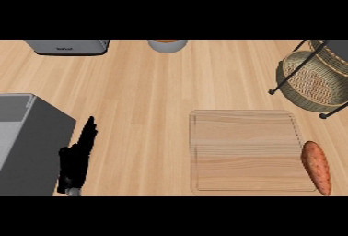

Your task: Pick the bell pepper from the cutting board and place it in the tiered basket

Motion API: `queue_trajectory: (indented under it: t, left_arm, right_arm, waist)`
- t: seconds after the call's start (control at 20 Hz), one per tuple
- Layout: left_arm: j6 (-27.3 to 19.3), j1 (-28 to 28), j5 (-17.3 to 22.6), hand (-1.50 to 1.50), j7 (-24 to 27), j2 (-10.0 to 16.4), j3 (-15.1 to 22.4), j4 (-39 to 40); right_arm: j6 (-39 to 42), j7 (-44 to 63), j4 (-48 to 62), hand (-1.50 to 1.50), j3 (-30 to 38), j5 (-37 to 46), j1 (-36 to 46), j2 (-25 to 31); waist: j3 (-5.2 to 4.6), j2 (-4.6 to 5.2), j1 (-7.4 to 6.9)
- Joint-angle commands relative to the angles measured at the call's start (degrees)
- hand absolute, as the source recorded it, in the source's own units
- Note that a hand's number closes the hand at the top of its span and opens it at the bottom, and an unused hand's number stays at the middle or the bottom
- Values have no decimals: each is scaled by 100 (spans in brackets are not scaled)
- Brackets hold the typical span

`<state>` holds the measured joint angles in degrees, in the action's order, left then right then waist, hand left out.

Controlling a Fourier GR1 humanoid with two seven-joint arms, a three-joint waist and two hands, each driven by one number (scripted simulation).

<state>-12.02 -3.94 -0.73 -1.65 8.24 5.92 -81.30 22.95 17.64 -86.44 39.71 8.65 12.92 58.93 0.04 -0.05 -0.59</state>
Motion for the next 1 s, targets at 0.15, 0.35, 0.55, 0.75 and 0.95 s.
queue_trajectory:
  t: [0.15,0.35,0.55,0.75,0.95]
  left_arm:
    - [-60,28,-144,0,20,-216,84,238]
    - [-19,270,-148,0,-189,-84,-84,190]
    - [73,74,-132,0,155,-59,-103,326]
    - [321,269,78,0,395,-92,-258,828]
    - [56,289,-176,0,-301,-117,-93,67]
  right_arm:
    - [-280,387,1093,150,-1122,311,1387,356]
    - [-557,55,1634,150,-1578,520,1973,64]
    - [-887,-725,2570,150,-2163,1059,2328,-274]
    - [-935,-794,3235,150,-2553,1441,2986,-363]
    - [-1175,-1114,3847,150,-2704,1804,3306,-527]
  waist:
    - [-8,27,-59]
    - [-7,26,-42]
    - [-4,47,-111]
    - [-8,60,-111]
    - [-3,35,-68]
